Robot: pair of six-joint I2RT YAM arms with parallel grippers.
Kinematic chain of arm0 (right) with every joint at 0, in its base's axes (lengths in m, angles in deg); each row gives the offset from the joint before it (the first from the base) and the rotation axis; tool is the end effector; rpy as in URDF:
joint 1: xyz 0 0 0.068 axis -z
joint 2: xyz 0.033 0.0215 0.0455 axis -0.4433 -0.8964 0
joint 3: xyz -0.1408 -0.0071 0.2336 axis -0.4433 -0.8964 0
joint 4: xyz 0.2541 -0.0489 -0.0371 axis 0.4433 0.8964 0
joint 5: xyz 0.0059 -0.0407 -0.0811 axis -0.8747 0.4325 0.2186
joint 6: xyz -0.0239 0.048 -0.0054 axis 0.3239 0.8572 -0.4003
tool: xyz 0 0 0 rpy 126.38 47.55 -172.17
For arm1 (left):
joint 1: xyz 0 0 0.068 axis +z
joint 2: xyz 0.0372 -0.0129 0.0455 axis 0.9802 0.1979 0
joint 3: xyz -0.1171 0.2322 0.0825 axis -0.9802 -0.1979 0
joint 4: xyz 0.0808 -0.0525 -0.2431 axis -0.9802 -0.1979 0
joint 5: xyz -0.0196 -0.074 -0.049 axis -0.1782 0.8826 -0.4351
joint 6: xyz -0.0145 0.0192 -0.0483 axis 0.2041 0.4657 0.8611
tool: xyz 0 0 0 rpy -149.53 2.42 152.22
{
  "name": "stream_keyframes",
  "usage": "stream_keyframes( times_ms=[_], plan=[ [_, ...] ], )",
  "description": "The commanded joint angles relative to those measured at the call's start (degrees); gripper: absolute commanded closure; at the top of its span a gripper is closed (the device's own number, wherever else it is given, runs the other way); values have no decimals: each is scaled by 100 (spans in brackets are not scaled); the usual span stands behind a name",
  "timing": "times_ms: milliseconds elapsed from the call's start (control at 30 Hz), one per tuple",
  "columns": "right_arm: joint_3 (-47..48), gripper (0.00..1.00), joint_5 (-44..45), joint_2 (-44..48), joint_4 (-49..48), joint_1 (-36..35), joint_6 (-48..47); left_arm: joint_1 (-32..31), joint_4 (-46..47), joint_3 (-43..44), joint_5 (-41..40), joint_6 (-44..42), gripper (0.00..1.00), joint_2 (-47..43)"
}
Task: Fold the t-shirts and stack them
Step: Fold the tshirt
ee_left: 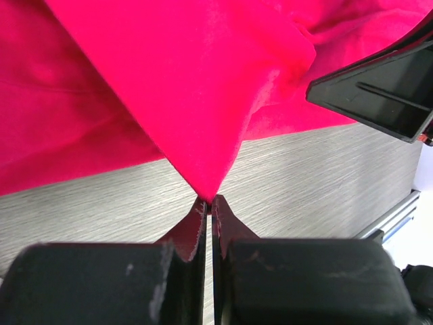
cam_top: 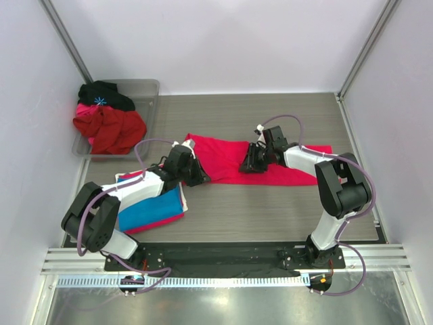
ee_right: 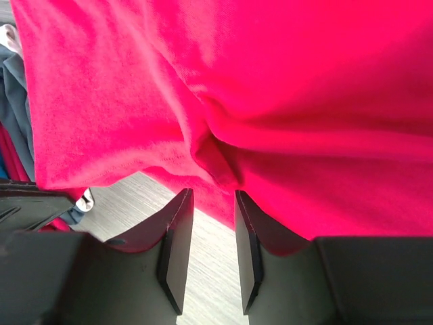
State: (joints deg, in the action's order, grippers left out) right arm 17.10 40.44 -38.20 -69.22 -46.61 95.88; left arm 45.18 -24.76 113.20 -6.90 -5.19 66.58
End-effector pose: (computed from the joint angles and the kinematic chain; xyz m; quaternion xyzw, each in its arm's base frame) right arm 0.3219 0.1353 0.1623 -0.0006 0.9316 0.3130 0.1847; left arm 0.2467 -0.1701 0.1850 -0.0874 0.9077 -0.3253 0.2501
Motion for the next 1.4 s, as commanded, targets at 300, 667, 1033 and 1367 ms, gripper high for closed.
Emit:
stream_keyframes(
  times_ms=[300,667,1033,1367],
  plan=[
    [187,66,82,-390,-424,-168,-181,168,-52,264,538,139,100,-86],
    [205,99,39,-250,-213,-203,-76,229,-175,298,582,113,100,-130],
    [494,99,-1192,-223,182,-62,741,247,-456,299,705,253,100,-288],
    [1057,97,-1254,-592,1474,105,197,291,-737,193,591,253,100,-402]
  ],
)
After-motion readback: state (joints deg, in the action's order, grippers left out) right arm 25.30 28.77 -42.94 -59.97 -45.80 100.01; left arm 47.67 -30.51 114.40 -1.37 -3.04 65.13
